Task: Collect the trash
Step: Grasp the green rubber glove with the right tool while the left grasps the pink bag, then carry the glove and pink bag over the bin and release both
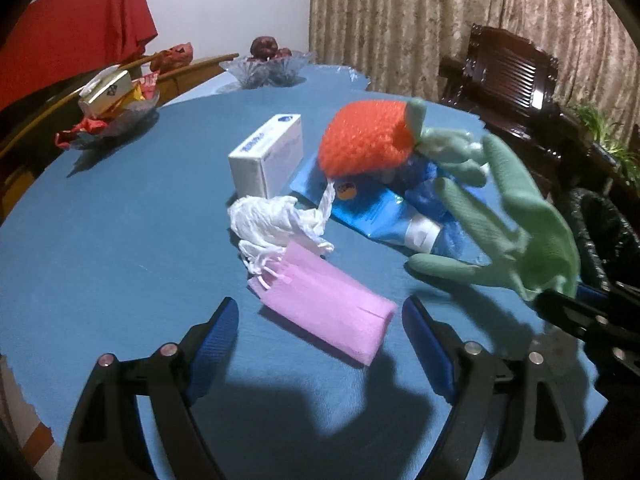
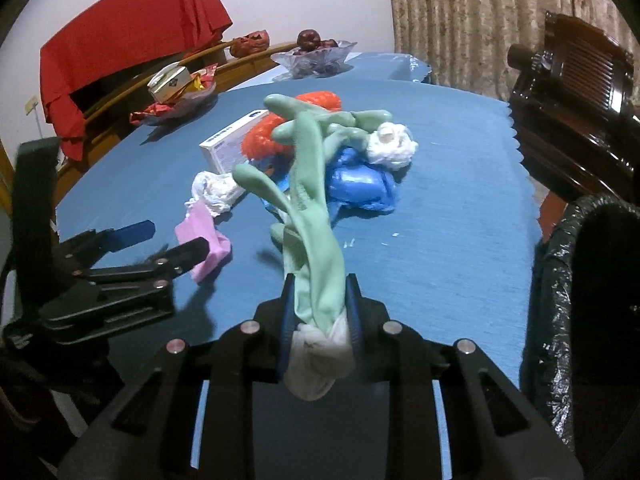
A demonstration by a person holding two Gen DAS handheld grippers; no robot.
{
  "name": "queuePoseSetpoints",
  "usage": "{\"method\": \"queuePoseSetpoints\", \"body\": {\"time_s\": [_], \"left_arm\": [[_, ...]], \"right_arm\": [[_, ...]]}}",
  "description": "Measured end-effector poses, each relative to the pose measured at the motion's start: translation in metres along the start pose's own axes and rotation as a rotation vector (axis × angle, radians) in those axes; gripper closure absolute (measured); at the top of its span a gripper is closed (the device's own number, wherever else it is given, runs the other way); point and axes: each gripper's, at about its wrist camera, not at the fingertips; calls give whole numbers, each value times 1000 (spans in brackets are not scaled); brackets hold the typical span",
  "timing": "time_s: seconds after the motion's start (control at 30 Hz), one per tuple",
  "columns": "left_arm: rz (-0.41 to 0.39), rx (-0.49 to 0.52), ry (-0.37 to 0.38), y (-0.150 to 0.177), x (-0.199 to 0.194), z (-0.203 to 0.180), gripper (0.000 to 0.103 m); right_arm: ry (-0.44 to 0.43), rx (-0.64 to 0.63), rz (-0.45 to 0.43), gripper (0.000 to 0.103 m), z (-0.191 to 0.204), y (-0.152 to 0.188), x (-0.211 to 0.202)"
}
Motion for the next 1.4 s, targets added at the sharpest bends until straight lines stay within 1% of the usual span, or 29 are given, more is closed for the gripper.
{"method": "queuePoseSetpoints", "body": {"time_s": [0.13, 0.17, 0.2, 0.23, 0.27, 0.3, 0.37, 0.47, 0.6, 0.87, 1.07, 1.4], "left_arm": [[23, 1, -15, 0, 11, -5, 22], [35, -6, -4, 1, 13, -5, 25], [48, -12, 7, 2, 15, -4, 35], [61, -17, 24, 3, 16, -3, 40], [71, -24, 41, 4, 17, -2, 52], [84, -37, 63, 5, 18, 0, 56], [83, -49, 76, 6, 16, 4, 72], [76, -57, 89, 5, 9, 8, 86], [57, -78, 94, 3, -4, 14, 88], [-20, -73, 131, -6, -54, 20, 89], [-73, -47, 162, -15, -82, 12, 89], [-136, -5, 202, -25, -109, -9, 89]], "right_arm": [[3, 10, 3, 80, -3, 1, 2], [3, 11, 3, 80, -4, 1, 2], [3, 12, 2, 80, -4, 2, 1], [3, 13, 2, 80, -4, 2, 1], [3, 14, 1, 80, -4, 2, 1], [3, 15, -1, 80, -3, 2, 2], [3, 17, -1, 80, -2, 1, 1], [0, 18, -5, 80, -1, -1, -1], [-6, 14, -19, 80, 2, -4, -8], [-24, 3, -65, 80, 12, -10, -33], [-24, 3, -101, 80, 18, -14, -55], [19, 27, -173, 80, 12, -14, -98]]}}
Point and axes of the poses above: each gripper's, at about its wrist camera, not at the fingertips, and x roughly the way its jaws point, z to its left, y to its underside, and after that the axes turned 11 degrees about -y, right-handed
